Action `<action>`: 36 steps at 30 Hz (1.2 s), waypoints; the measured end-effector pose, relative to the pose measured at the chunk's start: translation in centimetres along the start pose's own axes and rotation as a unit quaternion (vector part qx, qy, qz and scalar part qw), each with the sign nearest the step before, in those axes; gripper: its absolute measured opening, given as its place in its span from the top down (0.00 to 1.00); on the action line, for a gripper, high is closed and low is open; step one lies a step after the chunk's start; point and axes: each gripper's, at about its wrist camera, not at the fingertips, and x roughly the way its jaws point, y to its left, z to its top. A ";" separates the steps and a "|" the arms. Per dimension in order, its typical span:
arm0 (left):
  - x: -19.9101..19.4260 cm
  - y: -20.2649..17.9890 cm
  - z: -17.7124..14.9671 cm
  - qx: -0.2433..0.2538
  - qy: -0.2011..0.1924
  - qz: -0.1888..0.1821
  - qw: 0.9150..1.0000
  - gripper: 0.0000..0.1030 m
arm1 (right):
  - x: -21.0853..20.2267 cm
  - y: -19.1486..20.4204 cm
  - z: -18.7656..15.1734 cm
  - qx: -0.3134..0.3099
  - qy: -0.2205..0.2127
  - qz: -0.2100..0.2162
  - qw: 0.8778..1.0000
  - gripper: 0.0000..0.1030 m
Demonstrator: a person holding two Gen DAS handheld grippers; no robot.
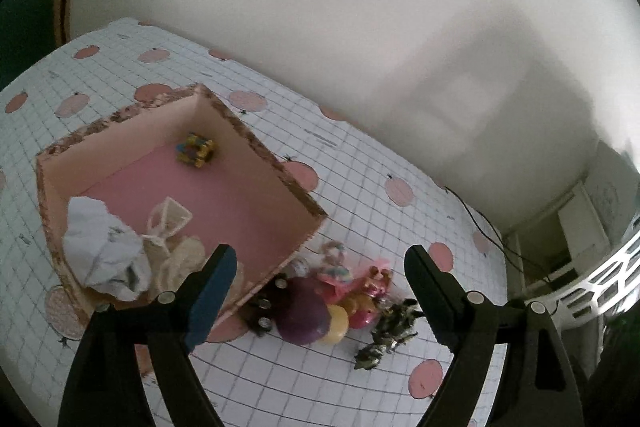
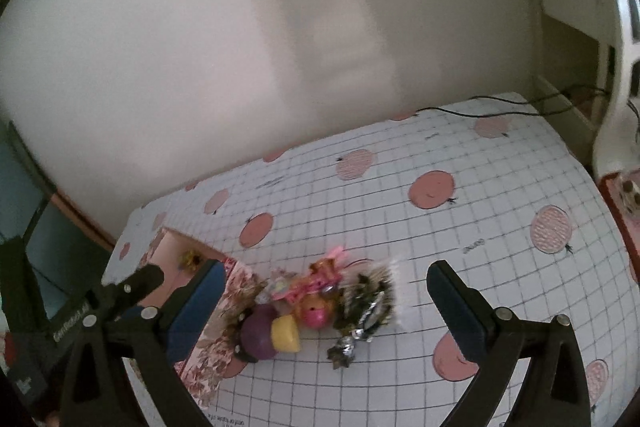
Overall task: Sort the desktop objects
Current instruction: 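Withdraw both tools from the box toward the toys beside it, then grasp the purple ball with the left tool while the right tool grasps the black robot figure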
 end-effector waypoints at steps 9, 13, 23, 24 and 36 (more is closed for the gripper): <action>2.8 -1.6 -1.2 -0.008 0.059 0.002 0.998 0.16 | 1.2 -2.5 -0.2 0.036 0.020 -0.032 0.999 0.01; 4.2 -2.4 -1.7 -0.003 0.079 0.025 0.997 0.16 | 3.7 -3.5 -1.2 0.050 0.083 -0.068 0.993 0.01; 6.9 -2.9 -3.7 -0.005 0.123 0.079 0.989 0.16 | 8.4 -3.5 -4.7 0.046 0.172 -0.078 0.981 0.01; 7.1 -2.6 -3.9 -0.014 0.131 0.080 0.988 0.16 | 8.7 -3.4 -4.8 0.048 0.176 -0.082 0.980 0.01; 8.9 0.8 -4.8 -0.088 0.161 0.112 0.977 0.17 | 12.2 -1.1 -4.8 0.041 0.177 -0.088 0.979 0.30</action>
